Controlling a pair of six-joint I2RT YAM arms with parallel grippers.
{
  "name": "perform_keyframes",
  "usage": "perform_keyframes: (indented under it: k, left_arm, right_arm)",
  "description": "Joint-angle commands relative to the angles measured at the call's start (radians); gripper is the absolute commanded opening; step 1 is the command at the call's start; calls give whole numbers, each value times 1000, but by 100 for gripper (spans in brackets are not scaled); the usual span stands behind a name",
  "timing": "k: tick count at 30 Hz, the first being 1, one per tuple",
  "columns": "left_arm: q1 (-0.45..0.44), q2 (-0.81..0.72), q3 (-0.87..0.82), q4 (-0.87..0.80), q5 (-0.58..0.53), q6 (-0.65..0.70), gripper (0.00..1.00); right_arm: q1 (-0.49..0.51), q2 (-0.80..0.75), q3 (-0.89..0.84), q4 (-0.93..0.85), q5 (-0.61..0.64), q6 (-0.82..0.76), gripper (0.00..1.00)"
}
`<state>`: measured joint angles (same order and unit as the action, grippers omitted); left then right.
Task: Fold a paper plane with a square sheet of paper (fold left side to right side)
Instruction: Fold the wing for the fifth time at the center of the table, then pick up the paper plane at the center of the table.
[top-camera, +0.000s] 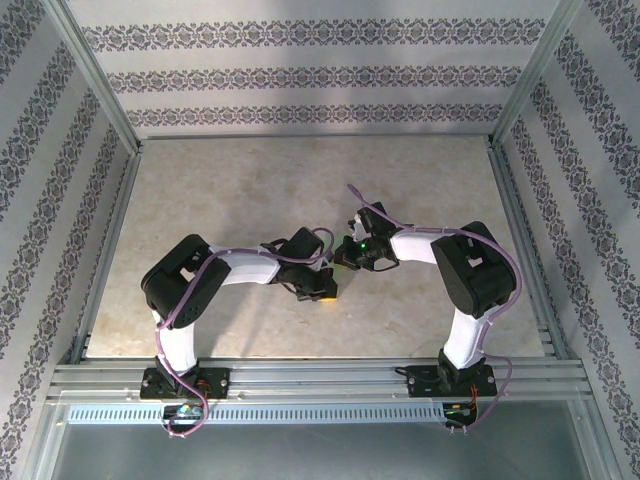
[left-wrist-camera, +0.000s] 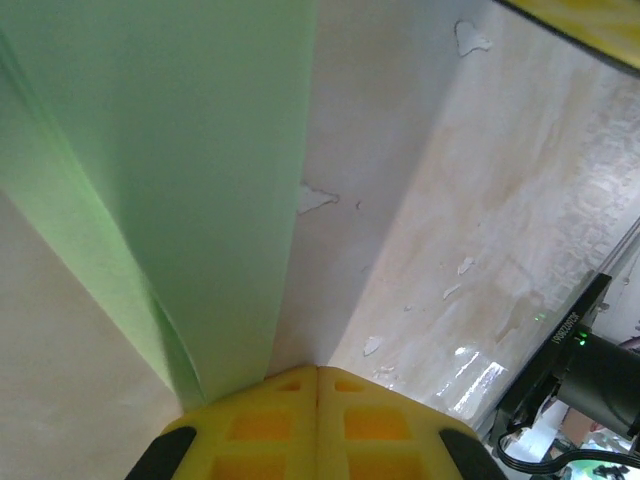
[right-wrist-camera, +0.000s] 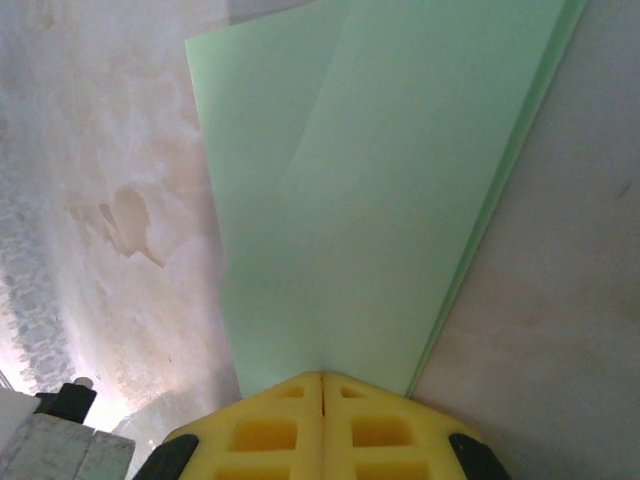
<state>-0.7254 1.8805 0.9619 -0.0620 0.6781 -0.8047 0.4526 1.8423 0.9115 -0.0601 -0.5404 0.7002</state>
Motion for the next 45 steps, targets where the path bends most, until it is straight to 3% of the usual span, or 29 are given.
perform_keyframes:
  k: [1, 11, 21, 26, 34, 39, 45]
  left_arm:
    - [-5, 21, -37, 20, 1, -28, 1]
    - [-32, -31, -118, 39, 21, -71, 1]
    - [-34, -188, -189, 123, -21, -67, 3]
    - [22, -347, -217, 58, -151, 15, 5]
    - [125, -611, -264, -60, -452, 120, 31]
    - [184, -712, -300, -73, -564, 146, 49]
    - [259, -760, -341, -65, -567, 135, 53]
  right_arm:
    - [11, 77, -37, -154, 140, -30, 0]
    - [4, 78, 5, -181, 132, -51, 0]
    - [7, 35, 178, -285, 134, -108, 0]
    - [20, -75, 249, -391, 235, -138, 20]
    - [101, -183, 279, -550, 477, -159, 51]
    - [174, -131, 334, -619, 575, -168, 58]
    - [229, -7, 400, -639, 629, -168, 60]
